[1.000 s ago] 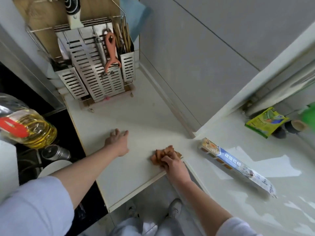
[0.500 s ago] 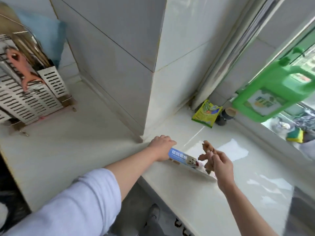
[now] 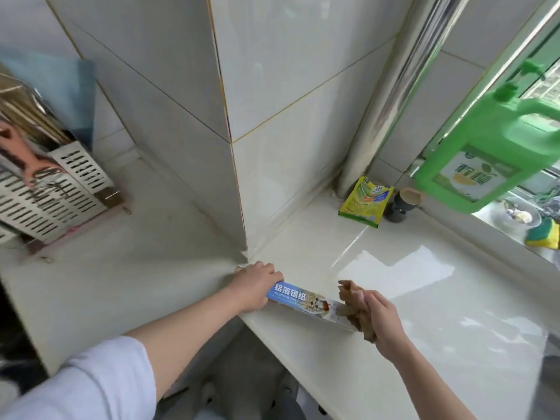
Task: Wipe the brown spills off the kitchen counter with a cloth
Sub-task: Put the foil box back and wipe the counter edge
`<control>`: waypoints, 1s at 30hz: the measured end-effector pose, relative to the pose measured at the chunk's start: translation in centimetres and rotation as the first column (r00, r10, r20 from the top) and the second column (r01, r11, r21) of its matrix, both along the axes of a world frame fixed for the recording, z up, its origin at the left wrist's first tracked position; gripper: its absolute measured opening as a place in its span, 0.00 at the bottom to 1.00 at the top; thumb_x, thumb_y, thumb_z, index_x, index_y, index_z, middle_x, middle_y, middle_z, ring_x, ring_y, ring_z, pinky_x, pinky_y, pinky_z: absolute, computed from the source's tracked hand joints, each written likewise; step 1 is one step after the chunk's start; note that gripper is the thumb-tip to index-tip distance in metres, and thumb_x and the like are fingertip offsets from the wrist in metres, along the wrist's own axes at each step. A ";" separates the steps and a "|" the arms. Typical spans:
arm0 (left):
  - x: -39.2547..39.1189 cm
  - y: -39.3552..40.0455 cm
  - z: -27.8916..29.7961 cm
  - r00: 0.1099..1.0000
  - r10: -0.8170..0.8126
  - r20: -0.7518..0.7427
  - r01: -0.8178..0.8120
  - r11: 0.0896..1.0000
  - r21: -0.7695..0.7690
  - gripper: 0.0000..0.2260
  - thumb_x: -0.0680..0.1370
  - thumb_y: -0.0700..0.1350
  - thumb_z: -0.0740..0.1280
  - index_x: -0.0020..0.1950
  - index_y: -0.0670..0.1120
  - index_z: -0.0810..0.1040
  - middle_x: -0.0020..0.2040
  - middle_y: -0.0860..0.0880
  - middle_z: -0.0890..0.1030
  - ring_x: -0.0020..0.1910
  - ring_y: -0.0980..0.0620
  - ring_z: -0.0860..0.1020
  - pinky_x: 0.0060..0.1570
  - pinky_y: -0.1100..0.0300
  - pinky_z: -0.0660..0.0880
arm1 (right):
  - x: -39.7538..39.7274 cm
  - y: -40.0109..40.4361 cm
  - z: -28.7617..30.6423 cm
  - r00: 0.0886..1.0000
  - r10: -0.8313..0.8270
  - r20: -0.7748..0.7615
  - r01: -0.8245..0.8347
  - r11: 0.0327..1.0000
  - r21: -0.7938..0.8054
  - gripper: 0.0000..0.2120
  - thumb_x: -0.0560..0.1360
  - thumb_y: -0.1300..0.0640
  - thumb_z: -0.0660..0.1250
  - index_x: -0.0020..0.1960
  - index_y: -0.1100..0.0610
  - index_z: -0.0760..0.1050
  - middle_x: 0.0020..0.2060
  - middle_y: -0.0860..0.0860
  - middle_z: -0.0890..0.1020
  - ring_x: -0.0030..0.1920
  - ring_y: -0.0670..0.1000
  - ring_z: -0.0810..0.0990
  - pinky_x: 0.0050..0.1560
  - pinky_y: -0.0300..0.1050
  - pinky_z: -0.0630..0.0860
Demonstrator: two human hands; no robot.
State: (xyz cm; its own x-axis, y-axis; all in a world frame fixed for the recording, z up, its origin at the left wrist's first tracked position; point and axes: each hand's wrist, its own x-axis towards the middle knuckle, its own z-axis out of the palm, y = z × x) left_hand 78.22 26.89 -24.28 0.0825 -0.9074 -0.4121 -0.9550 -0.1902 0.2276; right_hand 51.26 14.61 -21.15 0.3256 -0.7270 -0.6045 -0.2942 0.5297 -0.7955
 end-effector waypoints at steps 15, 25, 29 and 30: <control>25.4 7.5 2.4 0.984 0.176 -0.011 -0.176 0.974 -0.140 0.18 0.70 0.38 0.67 0.58 0.51 0.78 0.55 0.48 0.77 0.58 0.45 0.73 0.57 0.56 0.68 | 25.2 12.2 2.9 0.975 0.204 0.086 -0.200 0.978 -0.061 0.06 0.80 0.62 0.64 0.49 0.65 0.75 0.37 0.63 0.82 0.22 0.42 0.73 0.21 0.34 0.66; 35.9 4.1 -0.6 0.972 0.202 0.123 -0.166 0.953 -0.253 0.20 0.70 0.33 0.68 0.59 0.49 0.76 0.55 0.47 0.77 0.58 0.46 0.73 0.58 0.53 0.70 | 36.8 11.5 -1.4 0.993 0.117 -0.008 -0.117 0.975 -0.190 0.08 0.77 0.59 0.64 0.41 0.62 0.73 0.26 0.49 0.73 0.26 0.47 0.66 0.25 0.37 0.62; 37.0 3.6 -2.4 0.967 0.221 0.126 -0.191 0.958 -0.214 0.21 0.69 0.32 0.66 0.59 0.49 0.76 0.55 0.47 0.78 0.58 0.46 0.71 0.59 0.53 0.68 | 37.3 12.2 -1.9 0.992 0.109 0.068 -0.099 0.986 -0.135 0.05 0.73 0.56 0.65 0.42 0.58 0.75 0.33 0.51 0.79 0.31 0.51 0.68 0.33 0.43 0.65; 37.1 3.5 -2.7 0.964 0.230 0.136 -0.198 0.957 -0.213 0.21 0.70 0.32 0.66 0.60 0.49 0.75 0.57 0.46 0.78 0.60 0.45 0.71 0.60 0.53 0.67 | 36.9 12.5 -2.1 0.990 0.126 0.067 -0.114 0.981 -0.158 0.04 0.72 0.56 0.66 0.42 0.56 0.75 0.34 0.51 0.80 0.31 0.51 0.68 0.33 0.44 0.65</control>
State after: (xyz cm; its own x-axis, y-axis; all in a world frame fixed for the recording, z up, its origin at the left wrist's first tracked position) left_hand 115.32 30.35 -27.02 0.3331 -0.9227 -0.1940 -0.9235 -0.3608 0.1306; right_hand 88.12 27.08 -23.27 0.4574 -0.7619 -0.4586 -0.2835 0.3639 -0.8872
